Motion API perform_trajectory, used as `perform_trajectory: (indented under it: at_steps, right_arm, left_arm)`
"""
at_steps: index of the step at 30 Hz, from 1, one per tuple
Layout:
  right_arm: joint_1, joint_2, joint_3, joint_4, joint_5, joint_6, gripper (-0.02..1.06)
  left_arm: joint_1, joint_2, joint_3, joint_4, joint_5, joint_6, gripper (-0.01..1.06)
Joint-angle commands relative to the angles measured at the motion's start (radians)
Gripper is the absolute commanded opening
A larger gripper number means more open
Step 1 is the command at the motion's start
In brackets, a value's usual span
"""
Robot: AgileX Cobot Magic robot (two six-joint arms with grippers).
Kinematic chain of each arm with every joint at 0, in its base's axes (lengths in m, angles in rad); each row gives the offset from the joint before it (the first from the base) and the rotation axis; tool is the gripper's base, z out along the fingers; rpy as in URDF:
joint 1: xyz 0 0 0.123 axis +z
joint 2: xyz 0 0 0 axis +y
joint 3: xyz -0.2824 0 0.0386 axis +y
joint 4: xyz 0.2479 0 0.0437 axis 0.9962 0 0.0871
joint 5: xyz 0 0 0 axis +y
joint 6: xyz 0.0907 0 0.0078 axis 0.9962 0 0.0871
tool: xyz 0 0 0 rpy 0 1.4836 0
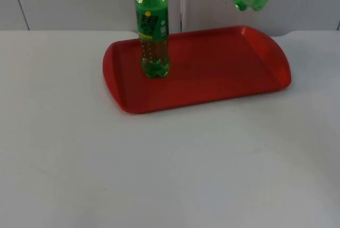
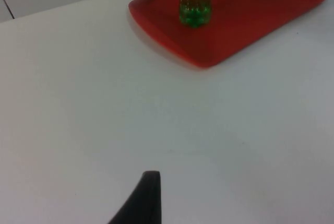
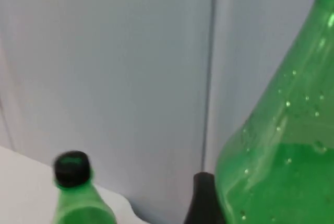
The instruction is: Place the bottle upright on the tray.
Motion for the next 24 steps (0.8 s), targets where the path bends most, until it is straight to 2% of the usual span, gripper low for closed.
perform_trajectory:
  at_steps: [1, 2, 3, 4, 7, 8, 10, 13, 15, 17, 19, 21, 24]
  right_arm:
    - [-0.011, -0.017, 0.0, -0.234, -0.09, 0.208, 0.0]
    - [-0.011, -0.017, 0.0, -0.234, -0.09, 0.208, 0.0]
    - [-0.026, -0.017, 0.0, -0.326, -0.109, 0.28, 0.0]
    - [-0.051, -0.017, 0.0, -0.444, -0.136, 0.417, 0.0]
    - [-0.12, -0.017, 0.0, -0.656, -0.197, 0.615, 0.0]
    - [-0.12, -0.017, 0.0, -0.656, -0.197, 0.615, 0.0]
    - [-0.171, -0.017, 0.0, -0.785, -0.262, 0.694, 0.0]
    - [-0.217, 0.002, 0.0, -0.9, -0.284, 0.645, 0.0]
    - [-0.229, 0.018, -0.002, -0.912, -0.284, 0.649, 0.0]
    - [-0.238, 0.05, -0.004, -0.868, -0.299, 0.708, 0.0]
    - [-0.238, 0.067, -0.004, -0.85, -0.32, 0.709, 0.0]
    - [-0.238, 0.108, -0.004, -0.821, -0.389, 0.666, 0.0]
    - [-0.238, 0.179, -0.004, -0.73, -0.492, 0.565, 0.0]
  left_arm:
    - [-0.002, -0.004, 0.003, 0.0, -0.002, 0.0, 1.05]
    - [-0.002, -0.004, 0.003, 0.0, -0.002, 0.0, 1.05]
    - [-0.002, -0.004, 0.003, 0.0, -0.002, 0.0, 1.05]
    - [-0.002, -0.004, 0.003, 0.0, -0.002, 0.0, 1.05]
    - [-0.002, -0.004, 0.003, 0.0, -0.002, 0.0, 1.05]
    - [-0.002, -0.004, 0.003, 0.0, -0.002, 0.0, 1.05]
    - [-0.002, -0.004, 0.003, 0.0, -0.002, 0.0, 1.05]
    - [-0.002, -0.004, 0.003, 0.0, -0.002, 0.0, 1.05]
    - [-0.002, -0.004, 0.003, 0.0, -0.002, 0.0, 1.05]
    - [-0.002, -0.004, 0.003, 0.0, -0.002, 0.0, 1.05]
    - [-0.002, -0.004, 0.003, 0.0, -0.002, 0.0, 1.05]
    - [-0.002, -0.004, 0.003, 0.0, -0.002, 0.0, 1.05]
    - [-0.002, -0.004, 0.003, 0.0, -0.002, 0.0, 1.05]
